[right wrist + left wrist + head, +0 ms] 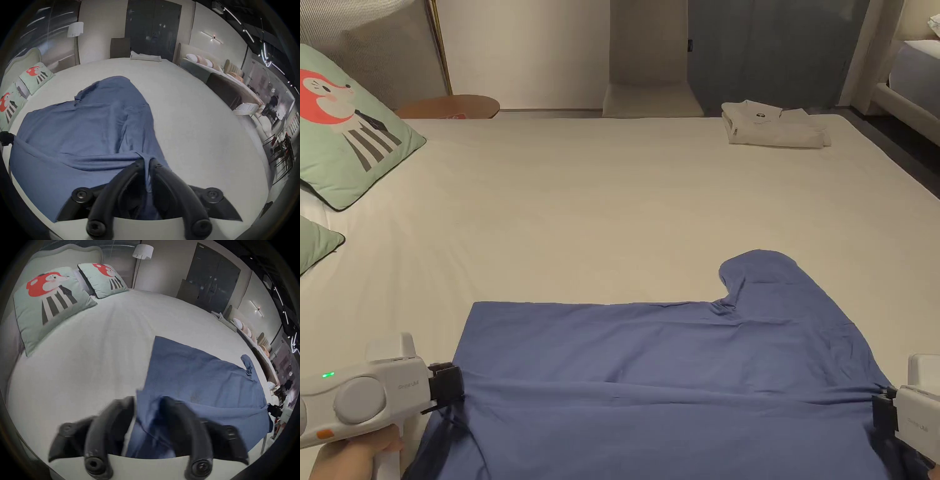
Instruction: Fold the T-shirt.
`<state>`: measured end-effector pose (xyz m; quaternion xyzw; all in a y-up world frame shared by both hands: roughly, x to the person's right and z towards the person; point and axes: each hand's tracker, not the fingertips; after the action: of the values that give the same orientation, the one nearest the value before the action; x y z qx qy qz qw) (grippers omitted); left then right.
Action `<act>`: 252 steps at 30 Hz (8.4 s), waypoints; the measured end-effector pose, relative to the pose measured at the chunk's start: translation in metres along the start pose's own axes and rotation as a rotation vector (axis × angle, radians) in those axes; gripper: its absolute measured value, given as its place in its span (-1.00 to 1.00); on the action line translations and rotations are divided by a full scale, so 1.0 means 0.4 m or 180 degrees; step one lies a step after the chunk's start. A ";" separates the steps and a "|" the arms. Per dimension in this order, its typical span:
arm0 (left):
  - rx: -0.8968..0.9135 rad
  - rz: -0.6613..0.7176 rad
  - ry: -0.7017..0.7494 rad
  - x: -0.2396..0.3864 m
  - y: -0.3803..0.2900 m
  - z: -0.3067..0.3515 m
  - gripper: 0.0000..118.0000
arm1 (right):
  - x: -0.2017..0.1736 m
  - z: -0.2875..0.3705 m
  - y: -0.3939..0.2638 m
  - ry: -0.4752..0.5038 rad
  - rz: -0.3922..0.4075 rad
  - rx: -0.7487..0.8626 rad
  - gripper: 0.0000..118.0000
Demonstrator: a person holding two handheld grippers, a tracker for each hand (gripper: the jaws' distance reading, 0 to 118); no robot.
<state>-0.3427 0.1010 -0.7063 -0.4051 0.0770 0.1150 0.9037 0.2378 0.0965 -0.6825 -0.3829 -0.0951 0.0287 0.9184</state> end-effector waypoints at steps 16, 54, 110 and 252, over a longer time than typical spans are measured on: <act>0.1245 -0.0268 -0.0307 -0.013 -0.097 0.356 -1.00 | 0.007 0.365 -0.053 0.0062 -0.0145 0.1429 -0.98; -0.0142 -0.0313 -0.0370 -0.062 -0.212 0.192 -0.88 | 0.073 0.189 -0.238 0.0548 -0.0455 0.0014 -0.83; 0.0893 -0.0113 -0.0238 -0.006 -0.135 0.384 -0.99 | -0.080 0.436 -0.115 0.0608 -0.0256 0.1304 -0.98; -0.0387 0.1559 -0.1976 -0.529 -0.396 0.319 -0.83 | -0.236 0.661 -0.264 0.0572 -0.0014 0.1595 -0.98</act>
<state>-0.4975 0.0636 -0.4598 -0.3735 -0.1123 0.4484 0.8043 0.0909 0.1947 -0.4401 -0.1443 -0.0040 0.0152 0.9894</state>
